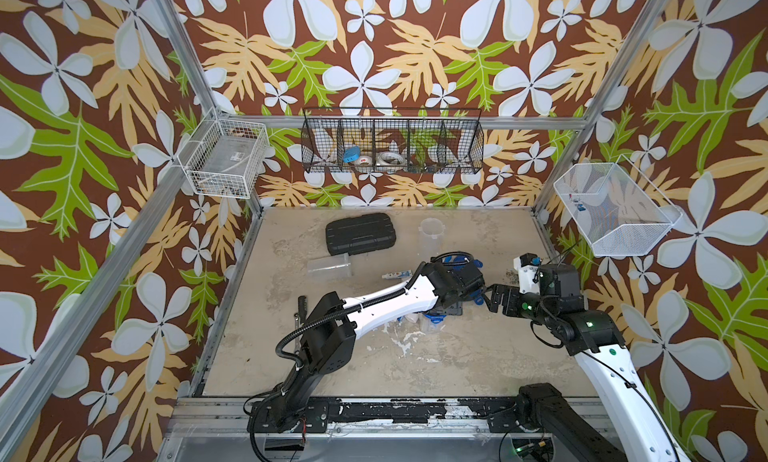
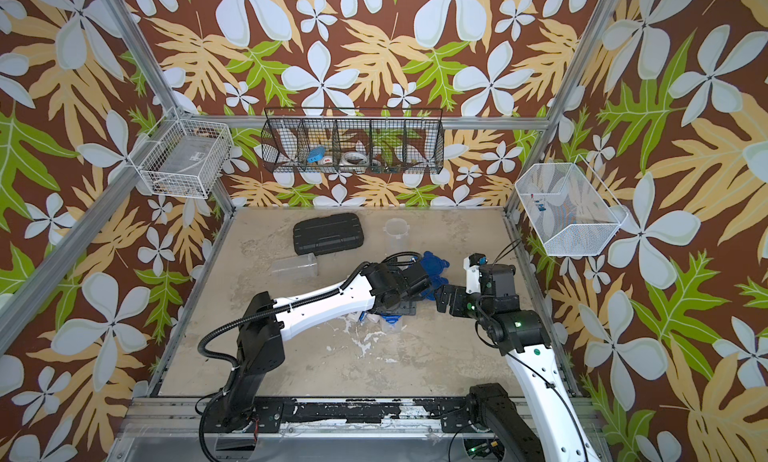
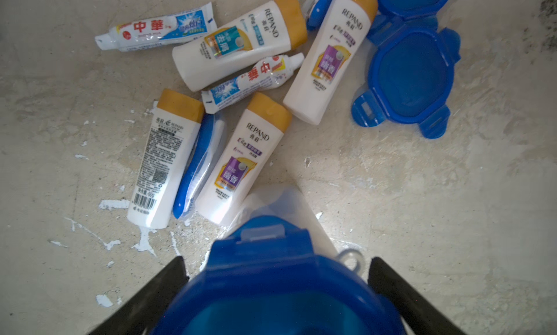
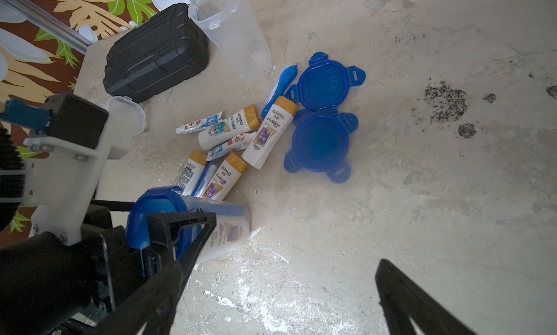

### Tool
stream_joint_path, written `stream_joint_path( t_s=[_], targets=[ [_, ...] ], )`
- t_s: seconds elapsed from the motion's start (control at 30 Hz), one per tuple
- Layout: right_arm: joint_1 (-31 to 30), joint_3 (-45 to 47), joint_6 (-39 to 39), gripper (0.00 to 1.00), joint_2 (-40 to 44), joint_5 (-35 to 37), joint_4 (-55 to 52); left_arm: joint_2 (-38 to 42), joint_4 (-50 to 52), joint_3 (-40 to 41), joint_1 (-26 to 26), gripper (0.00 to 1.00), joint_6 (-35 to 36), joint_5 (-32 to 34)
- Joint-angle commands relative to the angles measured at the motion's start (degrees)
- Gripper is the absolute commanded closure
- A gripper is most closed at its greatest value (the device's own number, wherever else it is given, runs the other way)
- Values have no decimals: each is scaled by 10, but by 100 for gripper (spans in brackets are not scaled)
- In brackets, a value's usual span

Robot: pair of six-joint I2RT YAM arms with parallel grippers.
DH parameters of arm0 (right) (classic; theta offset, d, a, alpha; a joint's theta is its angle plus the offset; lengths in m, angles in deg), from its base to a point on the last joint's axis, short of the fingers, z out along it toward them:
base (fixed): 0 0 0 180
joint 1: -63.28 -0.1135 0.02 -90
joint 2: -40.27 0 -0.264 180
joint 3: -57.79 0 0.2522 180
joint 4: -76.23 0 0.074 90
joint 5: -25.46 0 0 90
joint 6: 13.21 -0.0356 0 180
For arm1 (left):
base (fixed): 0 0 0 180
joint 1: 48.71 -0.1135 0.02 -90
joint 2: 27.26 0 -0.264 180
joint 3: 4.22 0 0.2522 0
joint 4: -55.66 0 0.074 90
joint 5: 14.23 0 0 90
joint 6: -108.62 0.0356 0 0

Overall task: Pack away toiletry kits
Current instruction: Pick up the container from the center of the board, then place the container at the center of the board.

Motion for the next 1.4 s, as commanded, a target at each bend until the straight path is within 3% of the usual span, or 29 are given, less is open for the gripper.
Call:
stream_joint_path(
  t_s=[0.0, 0.17, 0.37, 0.57, 0.7, 0.8, 1.07, 1.2, 1.27, 1.37],
  targets=[
    [-1, -9, 10, 0, -2, 22, -5, 26, 14, 18, 0, 15, 10, 27],
    [0, -15, 13, 0, -7, 26, -6, 69, 22, 55, -5, 19, 31, 38],
    [1, -20, 14, 0, -14, 22, -6, 206, -4, 204, -67, 21, 67, 20],
    [1, -21, 4, 1, -23, 0, 3, 346, -50, 337, -233, 22, 141, -3],
    [-2, -30, 6, 3, -41, -15, 5, 372, -85, 381, -347, 23, 195, -12],
    [-6, -47, 12, 3, -51, -12, -1, 372, -107, 393, -397, 23, 231, -11],
    [-14, -76, 24, 4, -65, -5, -20, 341, -138, 401, -421, 21, 268, 1],
    [-15, -89, 32, 4, -70, 7, -27, 334, -144, 412, -422, 14, 266, -12],
    [-15, -95, 34, 4, -70, 14, -28, 331, -137, 411, -422, 1, 259, -4],
    [-17, -104, 38, 4, -75, 20, -29, 326, -125, 401, -422, 0, 256, 5]
  ],
)
